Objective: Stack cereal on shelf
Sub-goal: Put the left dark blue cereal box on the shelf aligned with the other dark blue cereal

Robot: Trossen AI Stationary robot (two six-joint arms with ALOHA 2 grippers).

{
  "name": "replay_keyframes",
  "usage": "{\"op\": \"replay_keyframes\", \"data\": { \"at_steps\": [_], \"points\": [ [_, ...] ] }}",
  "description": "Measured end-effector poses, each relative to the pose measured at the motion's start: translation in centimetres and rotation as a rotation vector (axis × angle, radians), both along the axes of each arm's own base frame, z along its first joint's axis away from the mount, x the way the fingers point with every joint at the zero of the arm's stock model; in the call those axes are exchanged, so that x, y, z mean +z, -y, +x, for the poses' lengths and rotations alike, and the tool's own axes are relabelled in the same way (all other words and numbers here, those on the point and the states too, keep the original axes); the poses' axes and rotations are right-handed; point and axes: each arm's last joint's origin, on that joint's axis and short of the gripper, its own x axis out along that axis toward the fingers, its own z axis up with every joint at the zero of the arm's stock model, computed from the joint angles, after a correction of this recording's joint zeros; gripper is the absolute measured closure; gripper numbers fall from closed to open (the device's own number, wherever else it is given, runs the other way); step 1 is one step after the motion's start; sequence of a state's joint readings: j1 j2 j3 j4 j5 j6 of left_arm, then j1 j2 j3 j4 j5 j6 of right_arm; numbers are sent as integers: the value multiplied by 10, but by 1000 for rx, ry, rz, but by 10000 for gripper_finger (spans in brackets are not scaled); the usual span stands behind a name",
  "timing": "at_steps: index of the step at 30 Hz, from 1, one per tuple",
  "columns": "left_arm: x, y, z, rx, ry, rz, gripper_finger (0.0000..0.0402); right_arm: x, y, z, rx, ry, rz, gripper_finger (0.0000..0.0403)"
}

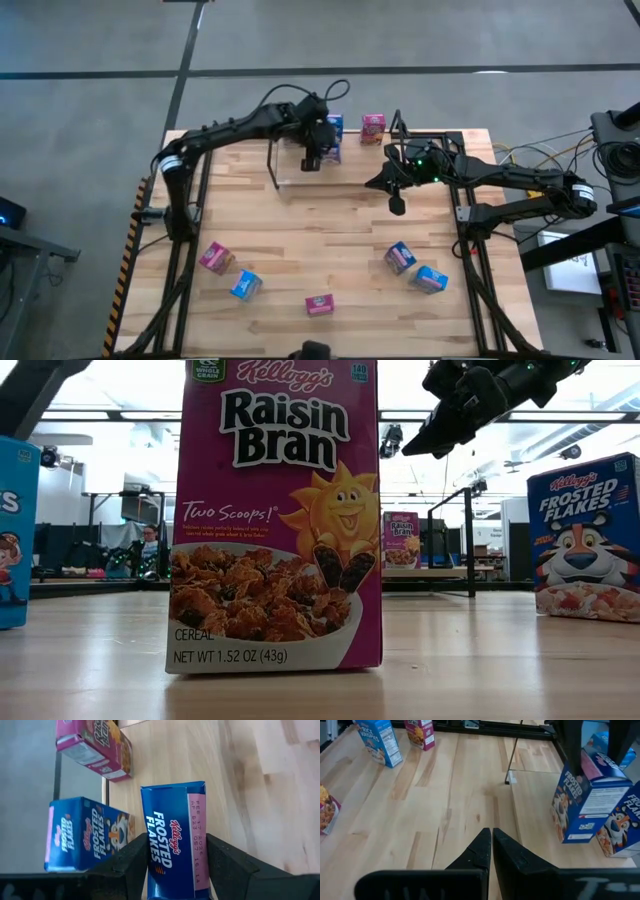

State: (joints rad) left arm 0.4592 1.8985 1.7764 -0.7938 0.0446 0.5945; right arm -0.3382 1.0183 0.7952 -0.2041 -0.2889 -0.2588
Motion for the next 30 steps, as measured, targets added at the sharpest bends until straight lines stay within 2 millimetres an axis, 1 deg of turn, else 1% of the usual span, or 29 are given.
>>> {"op": "replay_keyframes", "data": {
  "at_steps": [3, 7, 12, 20, 30],
  "points": [
    [1, -5, 5, -7, -26, -37, 235, 0, 0, 0, -1, -1, -1, 394],
    [-5, -13, 10, 4, -78, -98, 235, 0, 0, 0, -1, -2, 0, 394],
    [-11, -25, 15, 4, -61, -175, 235, -1, 0, 0, -1, -3, 0, 394],
    [-9, -33, 21, 5, -22, -154, 235, 0, 0, 0, -3, -2, 4, 394],
    [-19, -36, 18, 13, -42, -163, 235, 0, 0, 0, -3, -2, 4, 394]
  ]
}}
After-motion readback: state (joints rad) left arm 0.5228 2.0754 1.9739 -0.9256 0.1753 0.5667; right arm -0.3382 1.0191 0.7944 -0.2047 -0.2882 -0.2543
